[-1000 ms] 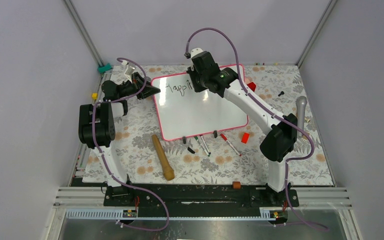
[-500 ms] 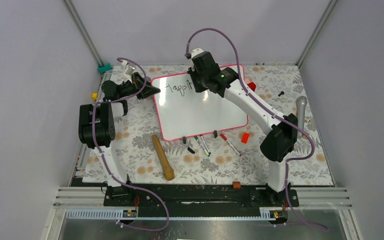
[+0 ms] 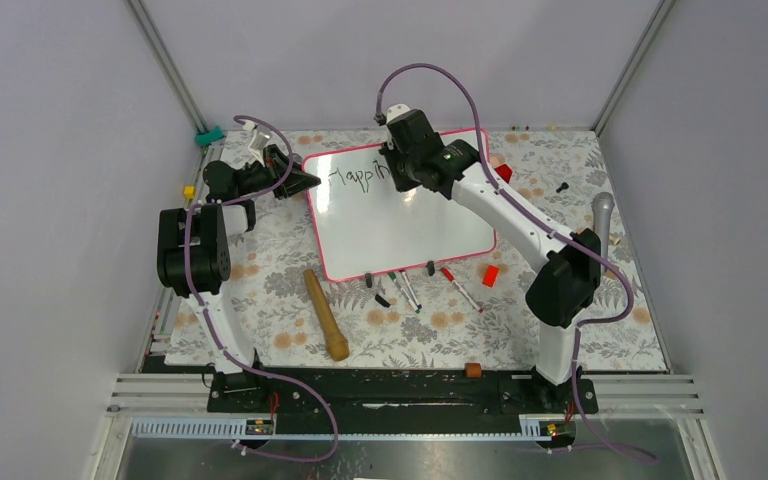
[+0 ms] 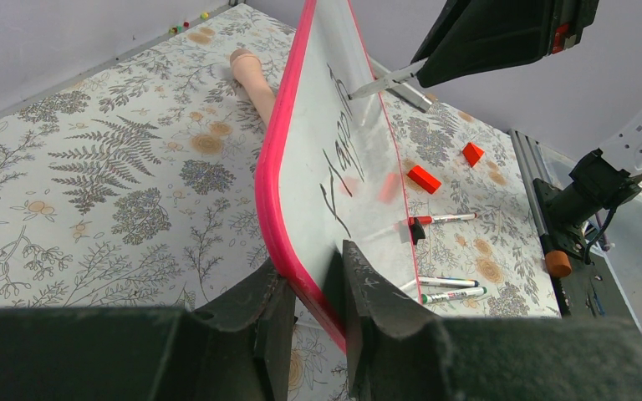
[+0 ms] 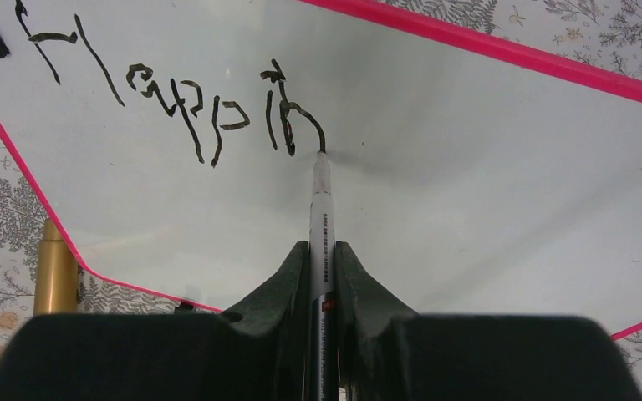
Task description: Write a sentence on the whiteboard
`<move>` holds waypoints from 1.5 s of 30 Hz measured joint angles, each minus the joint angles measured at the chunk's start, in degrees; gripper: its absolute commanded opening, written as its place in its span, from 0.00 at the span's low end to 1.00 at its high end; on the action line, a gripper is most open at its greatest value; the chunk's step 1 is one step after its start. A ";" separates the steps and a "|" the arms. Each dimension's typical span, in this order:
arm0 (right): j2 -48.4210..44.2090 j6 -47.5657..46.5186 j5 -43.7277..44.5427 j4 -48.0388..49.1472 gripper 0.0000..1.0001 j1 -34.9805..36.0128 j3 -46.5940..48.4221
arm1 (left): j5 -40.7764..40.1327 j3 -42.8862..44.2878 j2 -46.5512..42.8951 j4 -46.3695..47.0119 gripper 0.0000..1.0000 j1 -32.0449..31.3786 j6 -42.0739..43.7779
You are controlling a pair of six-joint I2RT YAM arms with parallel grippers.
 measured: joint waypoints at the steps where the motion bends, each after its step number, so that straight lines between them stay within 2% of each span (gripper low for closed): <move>1: -0.09 0.00 0.00 0.02 0.00 0.00 -0.11 | 0.00 0.00 0.00 0.00 0.00 0.00 0.00; 11: -0.57 0.09 -0.04 0.09 0.00 -0.02 -0.24 | 0.02 -0.04 0.00 0.02 0.00 0.00 0.00; 22: -9.62 0.70 -2.95 3.63 0.00 -1.29 -4.33 | 0.02 -0.04 0.00 0.11 0.00 0.00 0.02; 28: -10.34 1.14 -2.75 4.79 0.00 -2.56 -5.42 | 0.02 -0.09 0.00 0.13 0.00 0.00 0.02; 34: -11.63 4.85 0.63 9.68 0.00 -2.64 -12.44 | 0.02 -0.11 0.00 0.13 0.00 0.00 0.04; 36: -13.94 5.35 0.48 14.40 0.04 -2.64 -18.01 | 0.00 -0.15 0.00 0.15 0.00 0.00 0.07; 38: -17.03 5.22 -0.52 19.30 0.00 -2.67 -24.15 | -0.02 -0.22 -0.02 0.17 0.00 0.00 0.22; 40: -19.61 5.18 -1.84 22.73 0.00 -2.71 -28.17 | -0.02 -0.24 -0.02 0.17 0.00 0.00 0.37; 45: -20.87 5.01 -2.08 24.96 0.00 -3.17 -27.32 | -0.04 -0.24 -0.02 0.17 0.00 0.00 0.42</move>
